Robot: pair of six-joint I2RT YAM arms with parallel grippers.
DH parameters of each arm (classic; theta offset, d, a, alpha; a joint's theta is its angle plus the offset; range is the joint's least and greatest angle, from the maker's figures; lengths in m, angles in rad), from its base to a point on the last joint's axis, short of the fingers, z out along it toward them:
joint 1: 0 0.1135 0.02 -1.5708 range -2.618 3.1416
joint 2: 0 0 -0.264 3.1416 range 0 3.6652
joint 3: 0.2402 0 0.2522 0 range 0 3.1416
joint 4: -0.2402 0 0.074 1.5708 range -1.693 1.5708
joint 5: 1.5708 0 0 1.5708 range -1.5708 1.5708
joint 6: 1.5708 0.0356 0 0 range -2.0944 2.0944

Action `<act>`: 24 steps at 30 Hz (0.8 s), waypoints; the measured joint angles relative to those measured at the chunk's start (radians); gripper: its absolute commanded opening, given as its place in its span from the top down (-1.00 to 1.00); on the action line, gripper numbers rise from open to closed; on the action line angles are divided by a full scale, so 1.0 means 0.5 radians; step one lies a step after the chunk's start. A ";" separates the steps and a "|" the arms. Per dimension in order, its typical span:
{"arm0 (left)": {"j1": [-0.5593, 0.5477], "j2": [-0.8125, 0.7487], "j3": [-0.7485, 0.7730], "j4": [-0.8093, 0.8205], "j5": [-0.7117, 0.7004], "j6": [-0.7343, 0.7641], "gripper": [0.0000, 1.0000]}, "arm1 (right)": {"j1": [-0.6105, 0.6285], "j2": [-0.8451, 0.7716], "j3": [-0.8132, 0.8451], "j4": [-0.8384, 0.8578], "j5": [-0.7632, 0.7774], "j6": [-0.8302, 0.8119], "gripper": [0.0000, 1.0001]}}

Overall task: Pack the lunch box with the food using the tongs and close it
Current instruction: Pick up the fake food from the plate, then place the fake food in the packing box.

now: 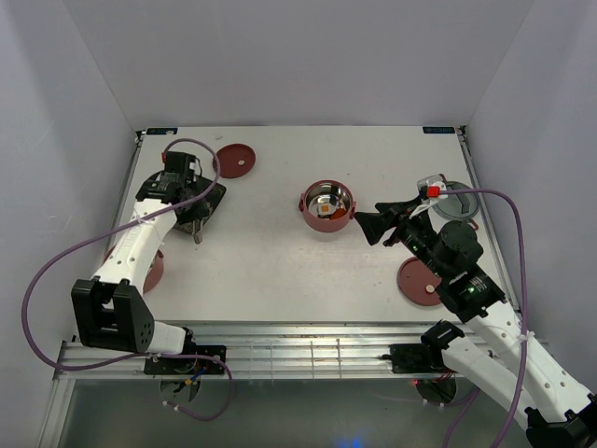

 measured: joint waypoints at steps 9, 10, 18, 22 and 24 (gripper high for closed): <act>-0.692 0.130 0.438 0.043 -0.014 -0.115 0.60 | 0.000 0.004 -0.002 0.000 0.003 0.000 -0.41; -0.767 0.173 0.488 0.053 -0.017 -0.130 0.60 | 0.000 0.003 -0.004 0.001 0.006 0.000 -0.41; -1.163 0.632 0.805 0.076 -0.080 -0.185 0.59 | 0.000 -0.011 -0.011 -0.001 0.089 -0.001 -0.42; -1.273 0.806 0.908 0.075 -0.110 -0.186 0.59 | 0.001 -0.029 -0.011 -0.001 0.108 -0.002 -0.41; -1.315 0.864 0.948 0.078 -0.124 -0.186 0.60 | 0.001 -0.038 -0.011 -0.002 0.117 -0.002 -0.41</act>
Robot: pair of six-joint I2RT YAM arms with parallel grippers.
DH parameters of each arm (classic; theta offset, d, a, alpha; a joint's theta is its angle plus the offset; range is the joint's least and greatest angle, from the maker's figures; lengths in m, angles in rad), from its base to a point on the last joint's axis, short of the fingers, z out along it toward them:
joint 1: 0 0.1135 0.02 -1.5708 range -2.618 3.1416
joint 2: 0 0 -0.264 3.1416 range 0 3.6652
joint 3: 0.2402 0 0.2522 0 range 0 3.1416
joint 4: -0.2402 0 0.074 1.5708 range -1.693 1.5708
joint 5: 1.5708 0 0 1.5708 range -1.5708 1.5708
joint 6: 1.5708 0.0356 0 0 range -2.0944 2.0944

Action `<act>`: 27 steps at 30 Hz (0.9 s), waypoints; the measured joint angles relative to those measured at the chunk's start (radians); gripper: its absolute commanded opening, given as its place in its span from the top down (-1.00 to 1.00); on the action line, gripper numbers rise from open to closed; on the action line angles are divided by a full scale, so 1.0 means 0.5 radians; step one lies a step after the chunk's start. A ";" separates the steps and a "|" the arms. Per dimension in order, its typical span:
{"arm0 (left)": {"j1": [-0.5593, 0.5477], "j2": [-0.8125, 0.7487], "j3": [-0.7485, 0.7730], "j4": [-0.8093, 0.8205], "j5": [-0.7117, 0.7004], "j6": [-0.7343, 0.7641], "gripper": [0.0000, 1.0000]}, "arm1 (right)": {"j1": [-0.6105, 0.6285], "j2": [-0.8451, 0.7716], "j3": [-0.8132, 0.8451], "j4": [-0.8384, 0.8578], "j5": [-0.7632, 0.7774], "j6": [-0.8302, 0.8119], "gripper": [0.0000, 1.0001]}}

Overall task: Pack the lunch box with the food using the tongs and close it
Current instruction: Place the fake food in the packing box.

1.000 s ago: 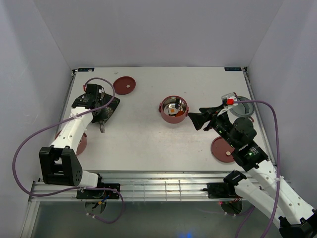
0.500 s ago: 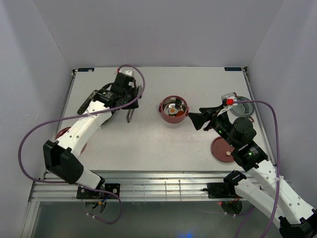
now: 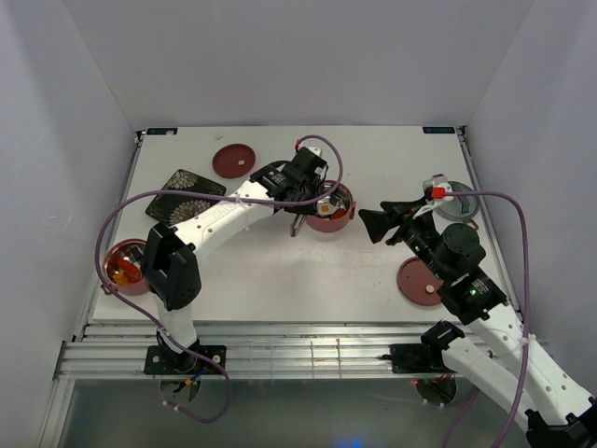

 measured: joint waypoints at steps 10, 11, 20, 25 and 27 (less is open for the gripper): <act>-0.104 0.110 0.029 0.084 -0.021 0.019 0.45 | 0.000 -0.014 -0.001 0.000 0.039 -0.003 -0.42; -0.106 0.127 0.029 0.089 -0.022 0.021 0.39 | 0.000 -0.014 -0.001 0.001 0.040 -0.004 -0.41; -0.111 0.181 0.029 0.123 -0.073 0.036 0.04 | 0.000 -0.013 -0.001 0.001 0.040 -0.008 -0.41; -0.114 0.181 0.027 0.143 -0.082 0.040 -0.08 | 0.001 -0.005 -0.001 0.001 0.040 -0.008 -0.42; -0.114 0.181 0.027 0.156 -0.085 0.040 -0.08 | 0.001 -0.002 -0.001 0.001 0.040 -0.008 -0.41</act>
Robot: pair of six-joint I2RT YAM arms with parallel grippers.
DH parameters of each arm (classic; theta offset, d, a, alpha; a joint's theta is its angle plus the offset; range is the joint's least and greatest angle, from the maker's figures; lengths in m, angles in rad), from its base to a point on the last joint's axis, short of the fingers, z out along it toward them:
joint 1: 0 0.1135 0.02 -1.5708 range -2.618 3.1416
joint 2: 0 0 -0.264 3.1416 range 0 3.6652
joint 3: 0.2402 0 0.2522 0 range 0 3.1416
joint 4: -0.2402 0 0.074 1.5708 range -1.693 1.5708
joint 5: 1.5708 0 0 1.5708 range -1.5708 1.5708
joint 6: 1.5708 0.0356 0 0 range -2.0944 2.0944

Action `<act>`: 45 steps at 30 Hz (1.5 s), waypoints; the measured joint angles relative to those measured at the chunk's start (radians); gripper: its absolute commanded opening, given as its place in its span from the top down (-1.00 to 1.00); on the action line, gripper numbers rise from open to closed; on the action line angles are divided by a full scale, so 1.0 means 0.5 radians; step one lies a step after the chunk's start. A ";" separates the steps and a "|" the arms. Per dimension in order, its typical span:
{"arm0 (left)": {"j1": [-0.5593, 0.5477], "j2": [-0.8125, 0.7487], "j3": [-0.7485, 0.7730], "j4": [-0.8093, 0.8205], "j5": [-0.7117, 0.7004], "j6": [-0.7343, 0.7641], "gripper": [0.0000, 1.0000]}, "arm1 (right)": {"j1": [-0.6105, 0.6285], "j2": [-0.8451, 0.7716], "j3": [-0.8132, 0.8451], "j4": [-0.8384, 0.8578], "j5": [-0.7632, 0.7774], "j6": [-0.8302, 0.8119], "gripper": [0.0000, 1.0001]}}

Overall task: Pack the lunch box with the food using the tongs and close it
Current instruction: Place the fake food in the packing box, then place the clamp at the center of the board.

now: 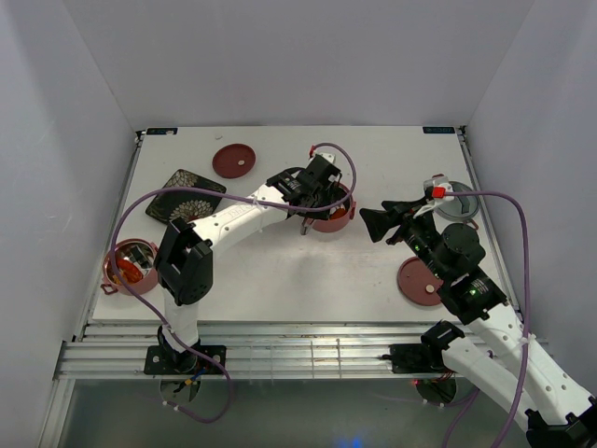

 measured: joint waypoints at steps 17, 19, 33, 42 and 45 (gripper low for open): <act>-0.008 -0.249 0.000 0.008 -0.086 -0.002 -0.09 | 0.000 0.001 0.000 -0.001 0.000 -0.001 -0.41; 0.005 -0.311 0.001 0.011 -0.124 -0.002 -0.09 | 0.000 0.001 0.000 -0.001 -0.001 -0.001 -0.41; 0.509 -0.450 -0.645 0.190 -0.176 -0.151 -0.08 | 0.000 0.005 0.000 -0.001 -0.016 0.000 -0.41; 0.488 -0.475 -0.840 0.356 -0.143 -0.192 -0.12 | 0.000 0.005 0.000 0.000 -0.025 0.000 -0.41; 0.486 -0.472 -0.880 0.411 -0.138 -0.217 -0.15 | 0.000 0.005 0.000 0.000 -0.025 0.000 -0.41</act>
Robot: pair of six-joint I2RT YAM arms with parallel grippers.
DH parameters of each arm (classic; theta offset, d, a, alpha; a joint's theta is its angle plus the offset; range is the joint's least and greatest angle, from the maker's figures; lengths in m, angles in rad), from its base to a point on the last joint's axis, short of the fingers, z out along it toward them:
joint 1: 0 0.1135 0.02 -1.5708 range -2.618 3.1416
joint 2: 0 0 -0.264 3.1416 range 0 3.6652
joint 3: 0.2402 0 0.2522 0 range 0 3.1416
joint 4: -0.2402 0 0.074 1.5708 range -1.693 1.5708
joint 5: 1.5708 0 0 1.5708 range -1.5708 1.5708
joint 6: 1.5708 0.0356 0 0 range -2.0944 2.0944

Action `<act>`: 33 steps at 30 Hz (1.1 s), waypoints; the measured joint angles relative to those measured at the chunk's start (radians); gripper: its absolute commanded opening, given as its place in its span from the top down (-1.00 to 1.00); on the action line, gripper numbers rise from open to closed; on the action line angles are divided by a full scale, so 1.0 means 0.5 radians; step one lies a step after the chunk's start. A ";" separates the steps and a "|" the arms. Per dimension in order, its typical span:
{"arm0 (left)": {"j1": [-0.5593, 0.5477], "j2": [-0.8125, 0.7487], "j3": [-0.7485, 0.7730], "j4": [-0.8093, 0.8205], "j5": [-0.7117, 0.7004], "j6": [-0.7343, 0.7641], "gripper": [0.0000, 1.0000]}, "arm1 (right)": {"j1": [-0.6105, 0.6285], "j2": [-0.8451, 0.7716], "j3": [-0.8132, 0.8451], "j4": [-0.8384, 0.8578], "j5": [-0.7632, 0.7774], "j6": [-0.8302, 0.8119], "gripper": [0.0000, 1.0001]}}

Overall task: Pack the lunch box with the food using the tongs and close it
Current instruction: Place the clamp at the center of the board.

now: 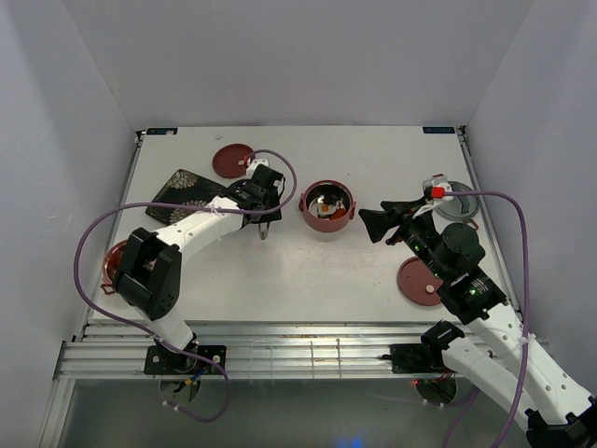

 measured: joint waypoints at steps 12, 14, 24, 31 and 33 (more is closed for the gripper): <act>0.001 0.096 -0.217 0.150 0.056 -0.068 -0.33 | 0.000 0.027 0.000 0.000 -0.007 0.000 -0.41; 0.001 0.128 -0.227 0.175 0.061 -0.069 -0.34 | 0.000 0.029 0.000 0.002 -0.007 0.000 -0.42; -0.001 0.229 -0.242 0.230 0.094 -0.069 -0.39 | 0.000 0.078 0.000 0.002 -0.008 0.000 -0.41; -0.002 0.229 -0.243 0.245 0.097 -0.072 -0.58 | 0.000 0.109 0.000 0.003 -0.008 0.000 -0.42; -0.003 0.228 -0.243 0.246 0.101 -0.072 -0.68 | 0.000 0.117 0.000 0.002 -0.008 0.000 -0.42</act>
